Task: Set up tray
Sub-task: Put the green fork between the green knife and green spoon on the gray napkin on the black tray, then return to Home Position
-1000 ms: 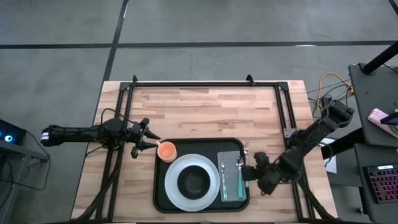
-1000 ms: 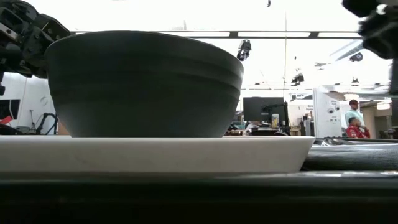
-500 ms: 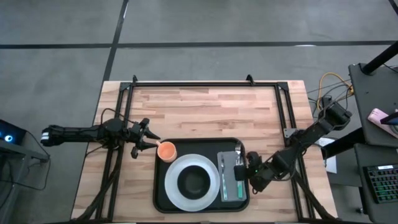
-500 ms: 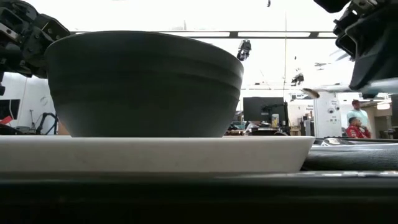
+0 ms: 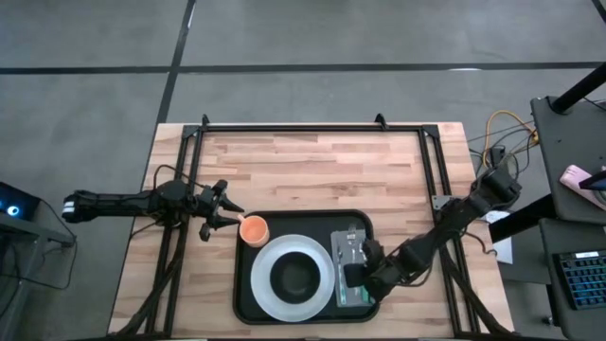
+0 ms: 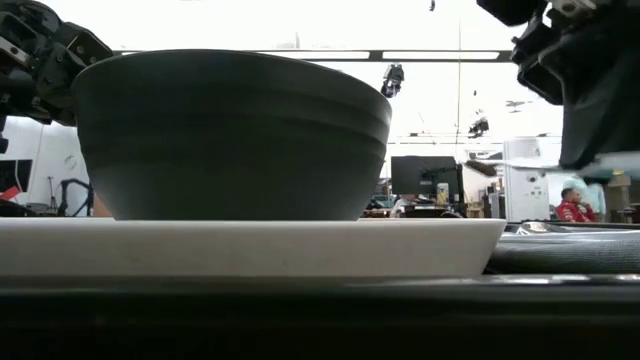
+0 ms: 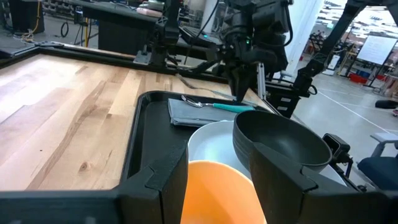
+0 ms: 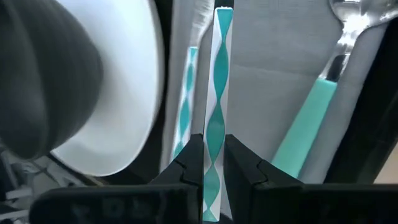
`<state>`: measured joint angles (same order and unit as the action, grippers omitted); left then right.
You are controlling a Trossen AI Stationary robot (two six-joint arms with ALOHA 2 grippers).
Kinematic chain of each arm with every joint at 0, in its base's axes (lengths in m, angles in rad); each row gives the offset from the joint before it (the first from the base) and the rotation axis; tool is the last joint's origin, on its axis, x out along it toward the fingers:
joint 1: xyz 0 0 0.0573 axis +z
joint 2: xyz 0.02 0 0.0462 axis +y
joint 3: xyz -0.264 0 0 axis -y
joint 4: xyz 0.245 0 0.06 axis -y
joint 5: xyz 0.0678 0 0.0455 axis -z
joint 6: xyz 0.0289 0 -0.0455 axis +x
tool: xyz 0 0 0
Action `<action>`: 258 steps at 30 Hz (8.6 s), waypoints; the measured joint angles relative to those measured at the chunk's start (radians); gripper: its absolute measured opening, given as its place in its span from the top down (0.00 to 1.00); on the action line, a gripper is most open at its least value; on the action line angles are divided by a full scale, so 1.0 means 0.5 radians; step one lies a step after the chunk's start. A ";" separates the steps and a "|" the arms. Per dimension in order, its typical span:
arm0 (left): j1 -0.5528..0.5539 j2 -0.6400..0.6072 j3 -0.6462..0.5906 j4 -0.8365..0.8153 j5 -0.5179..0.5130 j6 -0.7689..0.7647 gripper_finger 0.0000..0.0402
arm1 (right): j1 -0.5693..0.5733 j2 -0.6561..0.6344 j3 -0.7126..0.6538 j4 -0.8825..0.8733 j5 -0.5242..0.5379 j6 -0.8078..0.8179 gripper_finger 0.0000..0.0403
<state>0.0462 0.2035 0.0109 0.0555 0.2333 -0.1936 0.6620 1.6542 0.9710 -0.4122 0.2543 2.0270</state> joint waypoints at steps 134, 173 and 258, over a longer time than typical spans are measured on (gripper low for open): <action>-0.001 0.137 0.000 0.000 0.000 0.001 0.62 | -0.340 -0.805 0.058 0.687 0.507 -2.572 0.80; 0.000 0.146 0.000 0.000 0.000 0.000 0.62 | -0.819 -2.273 -1.221 1.595 -0.030 -2.955 0.83; 0.000 0.224 0.000 0.000 0.000 0.001 0.62 | -1.311 -3.307 -1.887 0.879 -0.471 -3.805 0.80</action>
<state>0.0463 0.3157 0.0109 0.0555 0.2332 -0.1933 0.0063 0.0010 0.0277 0.0274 0.0189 0.1247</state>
